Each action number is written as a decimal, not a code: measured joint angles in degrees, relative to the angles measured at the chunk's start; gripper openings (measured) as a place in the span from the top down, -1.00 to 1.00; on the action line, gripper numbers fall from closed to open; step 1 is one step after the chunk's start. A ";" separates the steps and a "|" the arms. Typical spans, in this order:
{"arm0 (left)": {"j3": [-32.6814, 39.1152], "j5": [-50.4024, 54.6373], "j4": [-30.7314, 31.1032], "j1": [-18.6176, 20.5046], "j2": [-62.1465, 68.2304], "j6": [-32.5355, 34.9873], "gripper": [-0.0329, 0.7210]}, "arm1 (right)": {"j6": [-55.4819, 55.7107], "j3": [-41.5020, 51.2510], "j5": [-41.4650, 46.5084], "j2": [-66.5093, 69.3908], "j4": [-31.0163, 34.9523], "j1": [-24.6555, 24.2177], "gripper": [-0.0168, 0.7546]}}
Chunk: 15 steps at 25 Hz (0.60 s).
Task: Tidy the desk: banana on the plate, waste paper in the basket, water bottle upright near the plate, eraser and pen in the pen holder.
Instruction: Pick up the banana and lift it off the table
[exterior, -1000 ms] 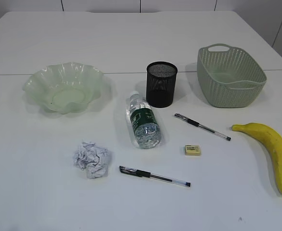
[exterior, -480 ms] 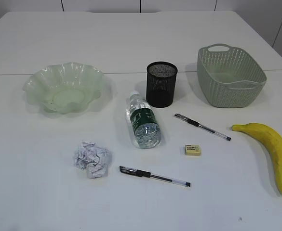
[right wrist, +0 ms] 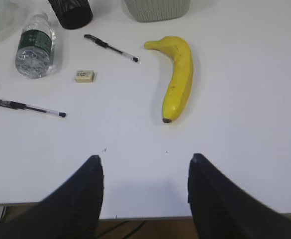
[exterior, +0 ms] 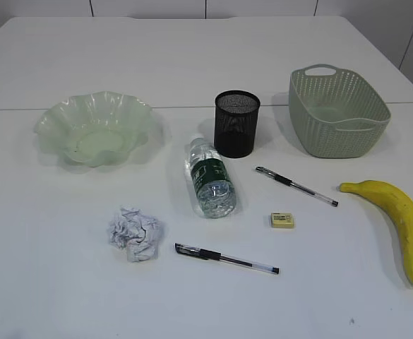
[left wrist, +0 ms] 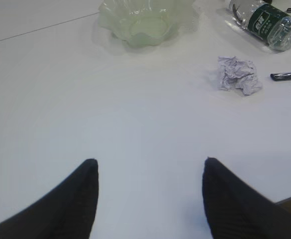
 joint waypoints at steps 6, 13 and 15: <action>-0.27 1.20 1.92 0.00 2.87 0.00 -0.32 | -0.19 -3.25 -0.44 12.54 -1.44 0.00 -0.20; -2.38 2.48 2.03 0.00 10.00 0.00 -0.32 | -0.43 -11.65 -5.41 27.97 -4.98 0.00 -0.21; -2.79 2.49 2.03 0.00 10.77 0.00 -0.32 | -0.43 -14.84 -6.29 32.14 -5.35 0.00 -0.21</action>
